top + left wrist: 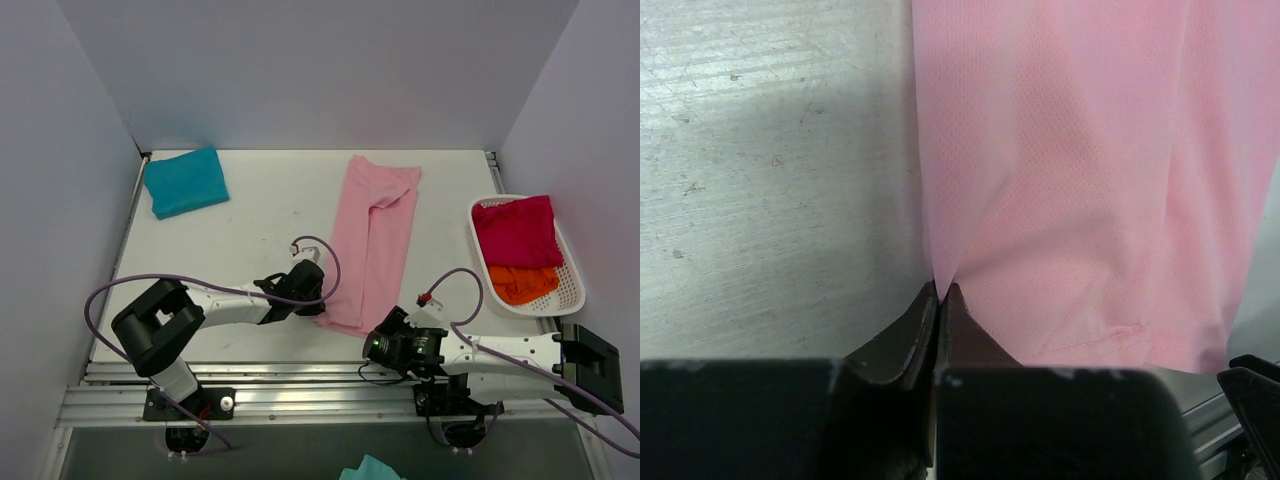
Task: Fold and stack the t-shirts
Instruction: Fold the tshirt
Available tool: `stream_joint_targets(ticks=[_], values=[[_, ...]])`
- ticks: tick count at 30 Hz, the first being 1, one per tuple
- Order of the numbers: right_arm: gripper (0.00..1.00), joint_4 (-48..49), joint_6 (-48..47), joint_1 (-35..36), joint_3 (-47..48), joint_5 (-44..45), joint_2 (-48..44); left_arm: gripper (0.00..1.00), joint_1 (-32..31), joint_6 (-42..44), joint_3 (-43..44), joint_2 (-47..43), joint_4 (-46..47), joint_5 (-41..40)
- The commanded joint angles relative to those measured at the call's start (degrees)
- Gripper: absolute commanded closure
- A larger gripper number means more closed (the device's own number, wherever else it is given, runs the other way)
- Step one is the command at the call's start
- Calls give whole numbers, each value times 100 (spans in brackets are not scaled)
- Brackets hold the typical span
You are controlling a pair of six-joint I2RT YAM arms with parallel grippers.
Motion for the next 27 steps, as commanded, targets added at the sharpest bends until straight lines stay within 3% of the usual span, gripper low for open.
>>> stream_joint_targets(ticks=[1,8,12,17,27], values=[[54,-27,220,46,-89,265,175,98,32,109,-203,-21,-568,-144],[68,448,158,46,-177,274,518,98,32,109,-247,-48,-516,-100],[100,458,123,46,-151,256,580,98,41,109,-265,-56,-498,-65],[100,-139,202,72,-11,335,264,98,41,57,-300,-433,-778,14],[100,-1625,18,99,780,739,-650,93,76,83,-125,-2086,-2009,-206]])
